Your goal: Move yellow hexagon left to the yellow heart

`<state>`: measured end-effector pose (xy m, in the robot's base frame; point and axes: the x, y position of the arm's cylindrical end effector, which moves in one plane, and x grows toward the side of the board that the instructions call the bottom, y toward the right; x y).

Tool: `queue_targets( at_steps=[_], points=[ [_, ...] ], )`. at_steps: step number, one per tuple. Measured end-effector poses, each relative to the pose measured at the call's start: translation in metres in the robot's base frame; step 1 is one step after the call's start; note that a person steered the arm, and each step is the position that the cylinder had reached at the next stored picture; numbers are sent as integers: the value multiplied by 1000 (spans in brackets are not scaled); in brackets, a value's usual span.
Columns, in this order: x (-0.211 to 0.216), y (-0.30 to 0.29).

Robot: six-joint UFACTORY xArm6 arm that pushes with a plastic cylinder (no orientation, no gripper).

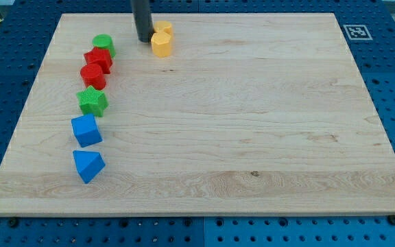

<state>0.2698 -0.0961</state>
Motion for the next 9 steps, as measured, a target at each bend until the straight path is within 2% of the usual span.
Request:
queue_targets(
  at_steps=[3,4,6,7,9],
  points=[
    [0,61],
    [12,83],
    [82,84],
    [84,52],
    [75,41]
  ],
)
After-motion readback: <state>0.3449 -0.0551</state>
